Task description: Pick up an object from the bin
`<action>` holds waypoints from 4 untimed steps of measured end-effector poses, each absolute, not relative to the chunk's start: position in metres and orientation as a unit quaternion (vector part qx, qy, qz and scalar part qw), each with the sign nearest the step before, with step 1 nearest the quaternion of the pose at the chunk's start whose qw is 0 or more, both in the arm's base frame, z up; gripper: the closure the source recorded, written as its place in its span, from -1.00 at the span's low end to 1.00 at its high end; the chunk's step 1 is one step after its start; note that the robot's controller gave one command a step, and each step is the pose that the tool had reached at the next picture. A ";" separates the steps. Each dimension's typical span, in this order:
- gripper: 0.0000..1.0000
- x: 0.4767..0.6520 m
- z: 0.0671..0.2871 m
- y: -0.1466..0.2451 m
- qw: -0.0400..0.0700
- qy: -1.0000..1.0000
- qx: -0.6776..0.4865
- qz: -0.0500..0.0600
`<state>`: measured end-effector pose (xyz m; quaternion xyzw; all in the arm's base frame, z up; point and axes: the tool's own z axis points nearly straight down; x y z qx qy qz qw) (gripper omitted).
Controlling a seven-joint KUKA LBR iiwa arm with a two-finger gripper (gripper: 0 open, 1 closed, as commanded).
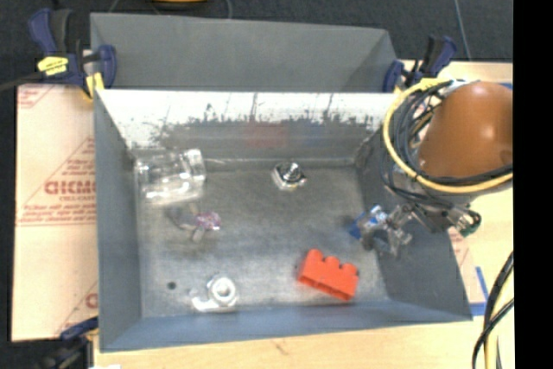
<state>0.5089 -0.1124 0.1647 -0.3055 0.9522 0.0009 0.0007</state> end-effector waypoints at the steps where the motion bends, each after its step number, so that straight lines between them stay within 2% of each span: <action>1: -1.00 0.509 0.166 -0.113 0.002 0.953 -0.304 0.000; 2: -1.00 0.569 0.069 -0.142 0.004 0.943 -0.333 0.000; 3: 1.00 0.569 0.073 -0.142 0.006 0.943 -0.332 -0.002; 4: 1.00 0.555 0.227 -0.134 0.005 0.940 -0.342 -0.003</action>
Offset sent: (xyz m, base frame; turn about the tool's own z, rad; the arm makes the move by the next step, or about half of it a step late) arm 0.0000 0.0000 0.0000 0.0000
